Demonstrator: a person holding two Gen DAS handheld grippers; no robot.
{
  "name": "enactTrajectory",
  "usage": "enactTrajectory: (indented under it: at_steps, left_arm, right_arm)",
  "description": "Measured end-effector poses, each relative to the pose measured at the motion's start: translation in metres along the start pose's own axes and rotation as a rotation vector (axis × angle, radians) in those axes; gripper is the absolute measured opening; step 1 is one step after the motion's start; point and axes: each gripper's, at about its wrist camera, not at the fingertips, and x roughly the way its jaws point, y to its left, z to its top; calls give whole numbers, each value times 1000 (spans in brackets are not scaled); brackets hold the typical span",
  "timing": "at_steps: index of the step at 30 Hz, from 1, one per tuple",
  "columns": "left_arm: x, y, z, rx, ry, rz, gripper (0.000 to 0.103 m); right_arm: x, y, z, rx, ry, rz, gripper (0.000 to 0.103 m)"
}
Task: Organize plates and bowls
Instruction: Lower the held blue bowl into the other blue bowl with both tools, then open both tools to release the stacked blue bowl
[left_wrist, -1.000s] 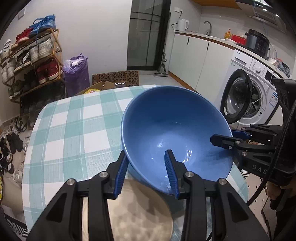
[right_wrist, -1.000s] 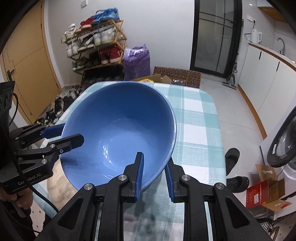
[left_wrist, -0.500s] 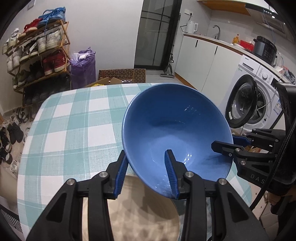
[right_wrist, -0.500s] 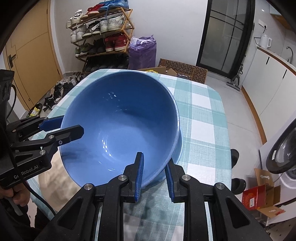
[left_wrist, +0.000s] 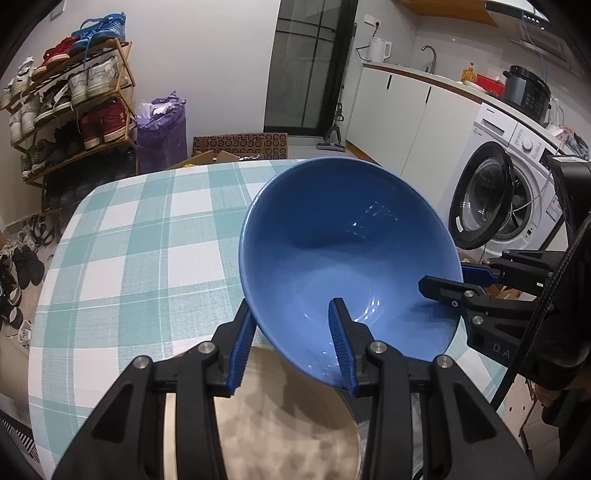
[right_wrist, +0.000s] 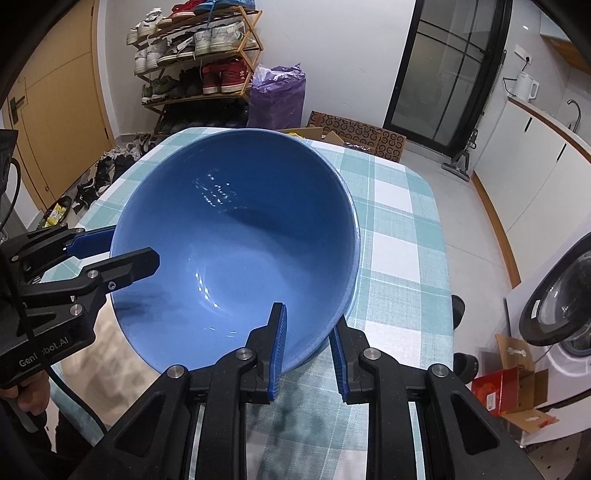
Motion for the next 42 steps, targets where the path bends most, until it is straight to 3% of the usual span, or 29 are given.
enactTrajectory:
  at_steps: [22,42]
  left_arm:
    - [27,-3,-10,5,55,15,39]
    - [38,-3,-12,9,75,36,44]
  right_arm:
    - [23,3,-2,-10,5,-59,23]
    - [39,-1,-9,-42,0,-89,30]
